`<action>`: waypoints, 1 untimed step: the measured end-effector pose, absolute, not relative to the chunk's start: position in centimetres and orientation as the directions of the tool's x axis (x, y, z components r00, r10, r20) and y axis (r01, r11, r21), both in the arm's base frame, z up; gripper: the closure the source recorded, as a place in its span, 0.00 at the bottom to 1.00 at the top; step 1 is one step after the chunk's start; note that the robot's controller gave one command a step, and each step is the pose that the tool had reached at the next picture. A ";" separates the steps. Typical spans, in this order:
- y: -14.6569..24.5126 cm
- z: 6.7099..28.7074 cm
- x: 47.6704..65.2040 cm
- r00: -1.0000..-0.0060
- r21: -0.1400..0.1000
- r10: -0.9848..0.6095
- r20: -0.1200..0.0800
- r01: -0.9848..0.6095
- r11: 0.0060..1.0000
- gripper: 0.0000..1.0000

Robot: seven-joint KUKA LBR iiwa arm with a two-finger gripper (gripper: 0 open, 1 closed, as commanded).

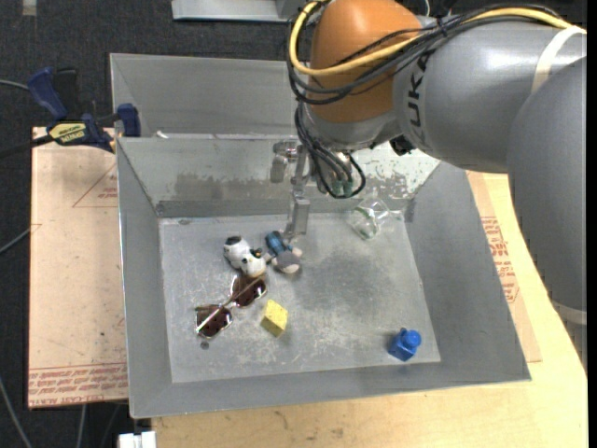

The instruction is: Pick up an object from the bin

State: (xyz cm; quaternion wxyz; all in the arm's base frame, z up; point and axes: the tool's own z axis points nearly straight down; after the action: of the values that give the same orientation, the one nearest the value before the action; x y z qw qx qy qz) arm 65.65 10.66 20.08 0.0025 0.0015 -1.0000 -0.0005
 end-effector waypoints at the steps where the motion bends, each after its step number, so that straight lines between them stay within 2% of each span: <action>1: 10.6 20.6 65.8 -1.000 0.002 -0.001 -0.002 -0.001 1.000 0.00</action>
Offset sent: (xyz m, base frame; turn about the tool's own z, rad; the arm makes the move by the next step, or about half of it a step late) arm -0.0195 -0.0423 -0.1308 -0.0463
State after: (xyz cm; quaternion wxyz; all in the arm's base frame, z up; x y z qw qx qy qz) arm 65.77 10.61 20.62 -0.0010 0.0006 -1.0000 -0.0008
